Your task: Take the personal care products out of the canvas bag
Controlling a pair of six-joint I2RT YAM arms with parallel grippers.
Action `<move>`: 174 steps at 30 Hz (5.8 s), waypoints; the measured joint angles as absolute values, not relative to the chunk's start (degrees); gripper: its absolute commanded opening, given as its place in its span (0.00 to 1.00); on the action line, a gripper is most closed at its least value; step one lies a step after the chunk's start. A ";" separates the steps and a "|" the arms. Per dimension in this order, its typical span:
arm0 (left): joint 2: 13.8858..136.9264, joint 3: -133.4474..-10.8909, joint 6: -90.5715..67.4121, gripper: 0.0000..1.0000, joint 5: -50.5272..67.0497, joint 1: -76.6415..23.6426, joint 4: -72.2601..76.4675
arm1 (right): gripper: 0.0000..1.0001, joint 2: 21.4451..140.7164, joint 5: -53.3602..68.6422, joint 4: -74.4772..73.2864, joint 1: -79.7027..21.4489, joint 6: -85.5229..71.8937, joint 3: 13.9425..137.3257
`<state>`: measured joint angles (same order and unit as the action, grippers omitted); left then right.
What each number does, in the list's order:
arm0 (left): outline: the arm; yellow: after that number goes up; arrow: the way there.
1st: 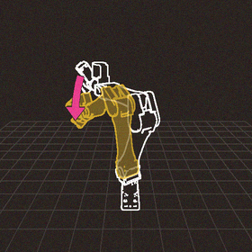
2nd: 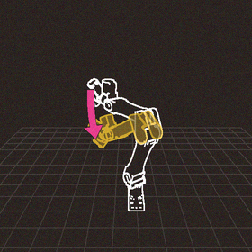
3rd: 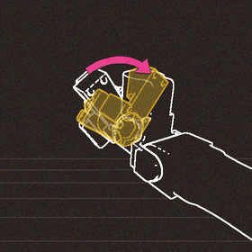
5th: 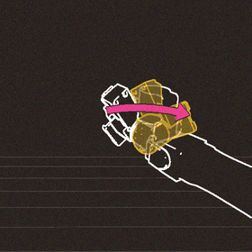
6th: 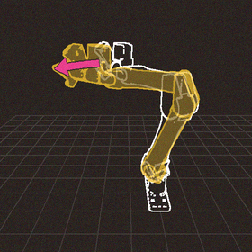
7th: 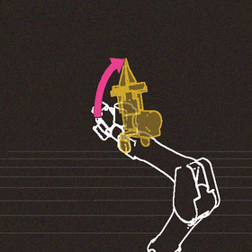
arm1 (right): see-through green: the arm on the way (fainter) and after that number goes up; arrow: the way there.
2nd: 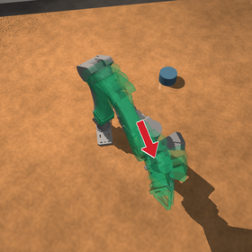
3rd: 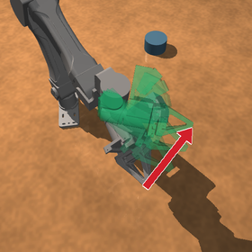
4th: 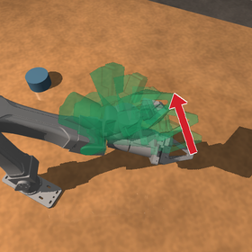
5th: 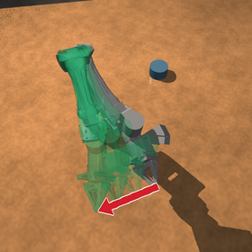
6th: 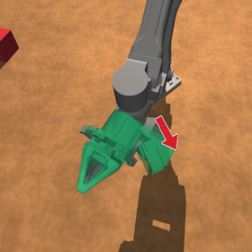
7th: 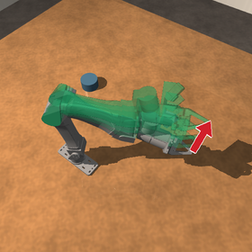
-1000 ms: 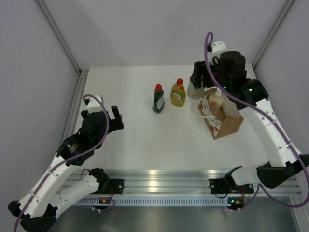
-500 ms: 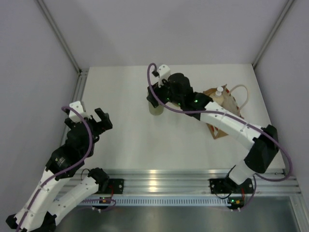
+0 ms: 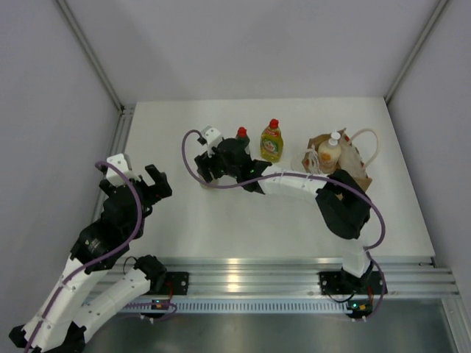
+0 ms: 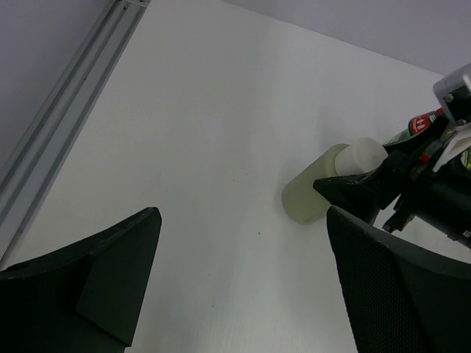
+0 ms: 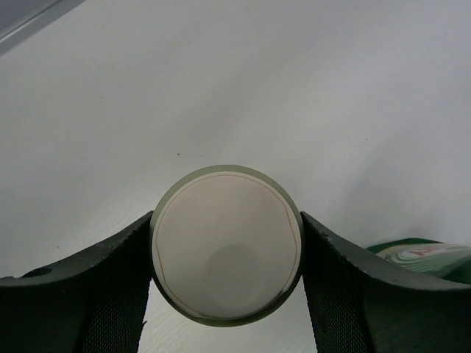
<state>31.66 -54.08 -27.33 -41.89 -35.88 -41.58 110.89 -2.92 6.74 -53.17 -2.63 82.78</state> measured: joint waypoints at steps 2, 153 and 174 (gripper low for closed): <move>31.66 -54.08 -27.33 0.98 -41.89 -35.88 -41.60 | 0.00 113.06 -2.90 8.03 -53.60 -2.57 82.81; 39.09 -53.82 -23.83 0.98 -26.37 -35.77 -40.25 | 0.00 66.85 -5.78 -3.90 -7.99 -1.52 65.41; 38.41 -53.80 -23.83 0.98 -27.07 -35.77 -40.21 | 0.00 60.34 7.33 -14.83 -19.92 -2.59 69.78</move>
